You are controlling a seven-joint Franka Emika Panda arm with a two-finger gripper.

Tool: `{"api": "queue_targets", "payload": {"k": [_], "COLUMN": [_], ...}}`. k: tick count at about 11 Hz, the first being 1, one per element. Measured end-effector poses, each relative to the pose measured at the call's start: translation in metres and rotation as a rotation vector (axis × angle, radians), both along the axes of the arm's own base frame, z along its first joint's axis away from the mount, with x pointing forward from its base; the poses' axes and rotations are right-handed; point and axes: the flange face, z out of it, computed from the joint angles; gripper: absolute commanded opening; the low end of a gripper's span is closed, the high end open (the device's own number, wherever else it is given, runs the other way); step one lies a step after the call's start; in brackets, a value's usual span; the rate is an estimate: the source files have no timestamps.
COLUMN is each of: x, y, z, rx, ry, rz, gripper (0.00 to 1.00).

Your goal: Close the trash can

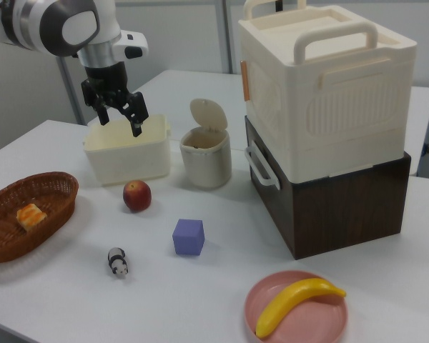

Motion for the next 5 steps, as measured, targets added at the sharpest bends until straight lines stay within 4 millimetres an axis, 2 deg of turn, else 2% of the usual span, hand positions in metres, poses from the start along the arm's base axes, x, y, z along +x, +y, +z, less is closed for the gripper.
{"api": "queue_targets", "payload": {"k": [1, 2, 3, 5], "x": [0.0000, 0.0000, 0.0000, 0.0000], "y": [-0.0001, -0.0003, -0.0009, -0.0020], "z": [0.0000, 0.0000, 0.0000, 0.0001], "rx": [0.000, 0.000, 0.000, 0.000], "ry": [0.000, 0.000, 0.000, 0.000], "rz": [0.000, -0.001, -0.002, -0.004], "gripper": [0.37, 0.07, 0.00, 0.00]}}
